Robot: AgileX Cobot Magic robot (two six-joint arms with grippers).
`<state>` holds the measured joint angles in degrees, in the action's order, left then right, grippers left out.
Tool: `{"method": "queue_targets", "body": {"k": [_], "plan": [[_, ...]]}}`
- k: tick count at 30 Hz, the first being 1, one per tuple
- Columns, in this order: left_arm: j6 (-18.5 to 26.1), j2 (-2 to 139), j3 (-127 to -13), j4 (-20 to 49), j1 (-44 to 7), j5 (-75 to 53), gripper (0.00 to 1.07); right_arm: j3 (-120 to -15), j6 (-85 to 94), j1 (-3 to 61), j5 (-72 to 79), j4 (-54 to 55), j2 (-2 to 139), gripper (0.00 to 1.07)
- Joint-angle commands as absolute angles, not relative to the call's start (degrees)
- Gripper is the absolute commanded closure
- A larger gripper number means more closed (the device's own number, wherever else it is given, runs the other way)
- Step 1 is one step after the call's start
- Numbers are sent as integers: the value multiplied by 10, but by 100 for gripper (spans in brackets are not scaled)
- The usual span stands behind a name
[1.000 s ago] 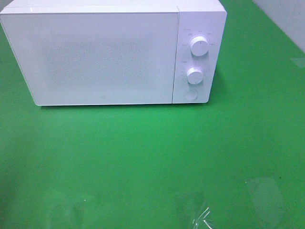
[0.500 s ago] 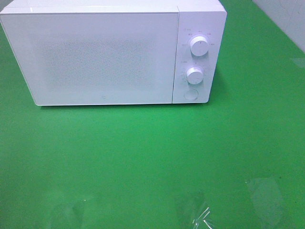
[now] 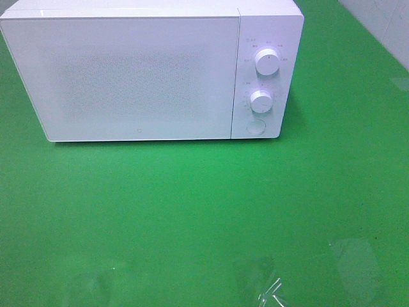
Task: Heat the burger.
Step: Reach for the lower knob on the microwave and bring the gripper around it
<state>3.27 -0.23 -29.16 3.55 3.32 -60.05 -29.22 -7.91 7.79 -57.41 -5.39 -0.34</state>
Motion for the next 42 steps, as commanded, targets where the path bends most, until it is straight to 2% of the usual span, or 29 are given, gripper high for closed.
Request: {"method": "queue_targets", "body": {"k": [1,37,42], "plan": [[30,-16,-289,40,34,-596,6,-290,-73,74,-574,-58,-17,31],[30,-14,-289,40,34,-596,6,-290,-72,76,-574,-57,-17,31],[30,-14,-289,40,34,-596,6,-305,-73,76,-546,-53,17,31]]}}
